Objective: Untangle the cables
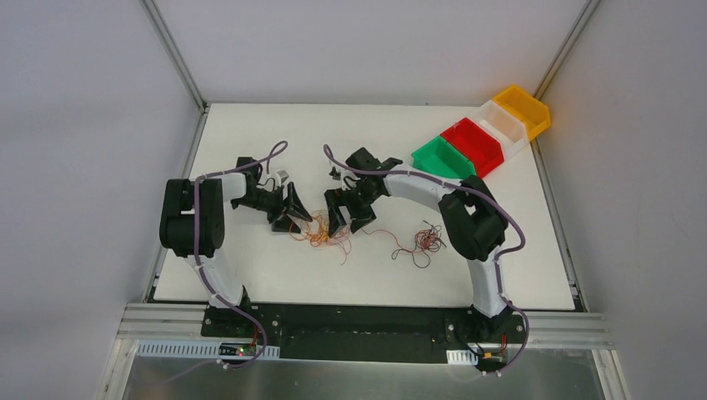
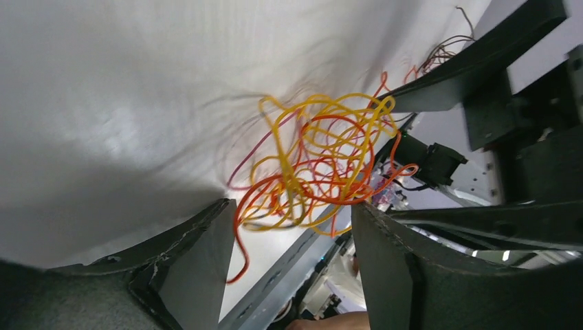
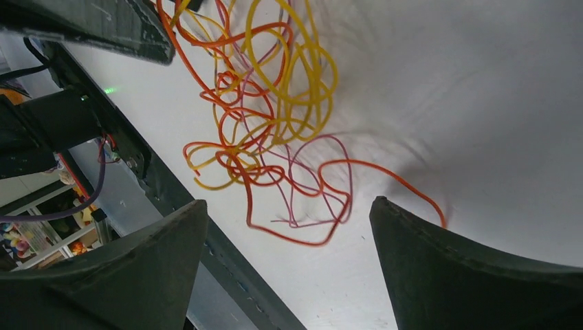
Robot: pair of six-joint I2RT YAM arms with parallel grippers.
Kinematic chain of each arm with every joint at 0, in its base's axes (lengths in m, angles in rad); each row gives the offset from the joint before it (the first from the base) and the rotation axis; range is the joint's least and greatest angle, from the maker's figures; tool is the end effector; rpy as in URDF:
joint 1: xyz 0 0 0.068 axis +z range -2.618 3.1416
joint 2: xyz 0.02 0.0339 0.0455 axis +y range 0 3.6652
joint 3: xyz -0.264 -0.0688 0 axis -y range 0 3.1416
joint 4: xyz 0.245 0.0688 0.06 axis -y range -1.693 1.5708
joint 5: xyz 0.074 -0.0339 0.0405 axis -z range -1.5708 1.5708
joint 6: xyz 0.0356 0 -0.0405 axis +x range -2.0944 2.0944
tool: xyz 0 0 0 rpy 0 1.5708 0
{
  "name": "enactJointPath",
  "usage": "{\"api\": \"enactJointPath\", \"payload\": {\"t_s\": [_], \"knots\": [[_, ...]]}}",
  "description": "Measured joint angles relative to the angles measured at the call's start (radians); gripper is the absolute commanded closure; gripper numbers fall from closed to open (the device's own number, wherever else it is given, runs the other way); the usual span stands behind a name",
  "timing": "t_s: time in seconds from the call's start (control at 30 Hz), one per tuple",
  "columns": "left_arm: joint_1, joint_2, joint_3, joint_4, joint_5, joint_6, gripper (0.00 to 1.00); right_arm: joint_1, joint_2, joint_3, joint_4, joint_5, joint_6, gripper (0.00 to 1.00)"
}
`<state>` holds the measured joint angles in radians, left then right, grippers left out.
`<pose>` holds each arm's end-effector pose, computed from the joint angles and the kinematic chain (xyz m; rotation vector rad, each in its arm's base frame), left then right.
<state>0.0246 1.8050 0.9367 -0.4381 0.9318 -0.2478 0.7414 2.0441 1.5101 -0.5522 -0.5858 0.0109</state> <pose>0.3109 -0.0209 0.1301 -0.1856 2.6683 -1.3731 0.3039 0.3049 0.1837 -1.1654 2.4777 1.0138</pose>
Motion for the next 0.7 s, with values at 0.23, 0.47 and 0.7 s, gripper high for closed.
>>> {"api": "enactJointPath", "payload": {"t_s": [0.23,0.47,0.7], "knots": [[-0.113,0.088,0.012,0.102,0.062,-0.088,1.00,0.045,0.074,0.000,0.077,0.011,0.060,0.91],[-0.044,0.086,0.002,0.120,0.062,-0.106,1.00,0.000,0.006,-0.061,0.021,0.013,0.006,1.00],[0.237,-0.006,0.020,-0.024,0.069,-0.049,1.00,-0.103,-0.260,-0.150,-0.072,-0.010,-0.153,1.00]]}}
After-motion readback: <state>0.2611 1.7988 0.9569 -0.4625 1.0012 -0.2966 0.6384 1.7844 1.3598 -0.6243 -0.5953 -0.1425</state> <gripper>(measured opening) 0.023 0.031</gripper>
